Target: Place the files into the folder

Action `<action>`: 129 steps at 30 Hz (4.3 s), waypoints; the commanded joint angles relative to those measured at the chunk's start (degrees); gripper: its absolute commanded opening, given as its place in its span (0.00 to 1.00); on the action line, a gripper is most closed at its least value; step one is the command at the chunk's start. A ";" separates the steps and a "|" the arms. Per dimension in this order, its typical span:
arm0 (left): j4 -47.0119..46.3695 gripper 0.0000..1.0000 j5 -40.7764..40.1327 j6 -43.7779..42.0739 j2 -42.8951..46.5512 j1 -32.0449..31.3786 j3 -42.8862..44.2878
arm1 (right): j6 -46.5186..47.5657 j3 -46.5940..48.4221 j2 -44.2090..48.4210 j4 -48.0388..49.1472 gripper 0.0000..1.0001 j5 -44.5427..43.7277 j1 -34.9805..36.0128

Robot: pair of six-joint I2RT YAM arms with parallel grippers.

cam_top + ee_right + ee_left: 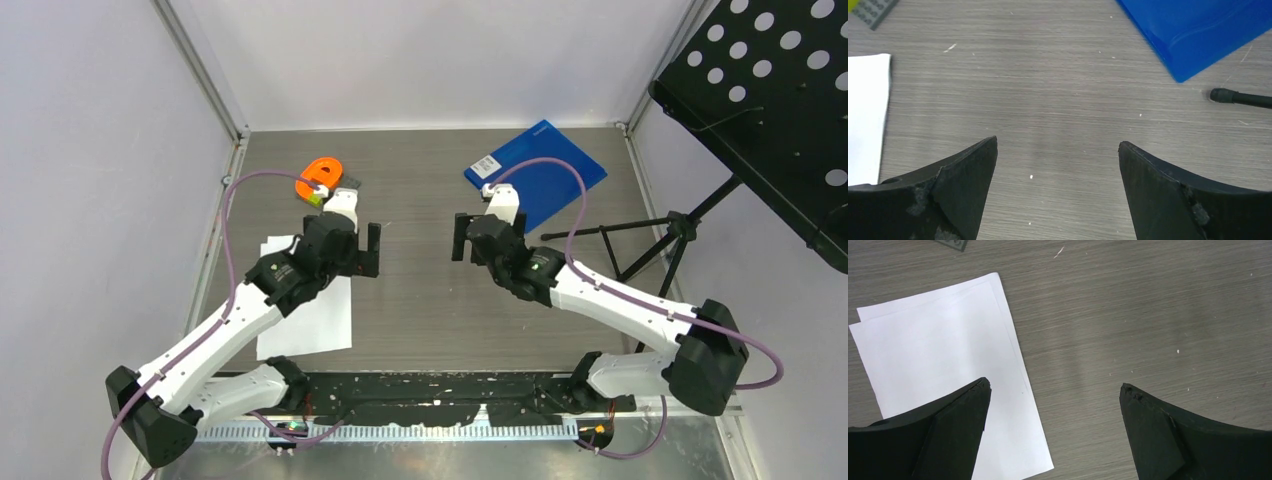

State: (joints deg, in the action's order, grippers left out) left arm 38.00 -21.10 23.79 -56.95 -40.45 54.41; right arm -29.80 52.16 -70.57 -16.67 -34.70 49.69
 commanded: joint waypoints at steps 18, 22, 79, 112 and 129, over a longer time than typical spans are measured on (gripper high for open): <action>-16.72 0.99 19.56 9.52 -18.71 6.66 14.75 | -0.88 4.48 -0.93 1.78 0.95 -1.58 -13.69; -19.11 0.99 23.73 11.32 -25.99 6.61 19.13 | -0.65 9.13 -8.90 2.08 0.95 -0.32 -20.10; -48.95 0.81 34.46 43.44 -79.94 9.63 57.87 | -9.21 19.14 -15.44 1.85 0.97 19.23 -33.53; -51.92 0.71 27.96 49.06 -88.33 8.72 58.64 | -5.05 17.88 -5.25 -1.08 0.97 23.65 -36.71; -51.45 0.67 28.13 50.10 -90.70 8.43 63.05 | -4.40 18.05 -6.06 -1.07 0.97 23.87 -36.95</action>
State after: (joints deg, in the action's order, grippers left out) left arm -12.10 7.90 73.41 -147.06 -31.86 113.71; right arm -35.16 69.52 -77.84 -18.55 -11.16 12.99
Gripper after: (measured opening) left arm 0.674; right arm 0.973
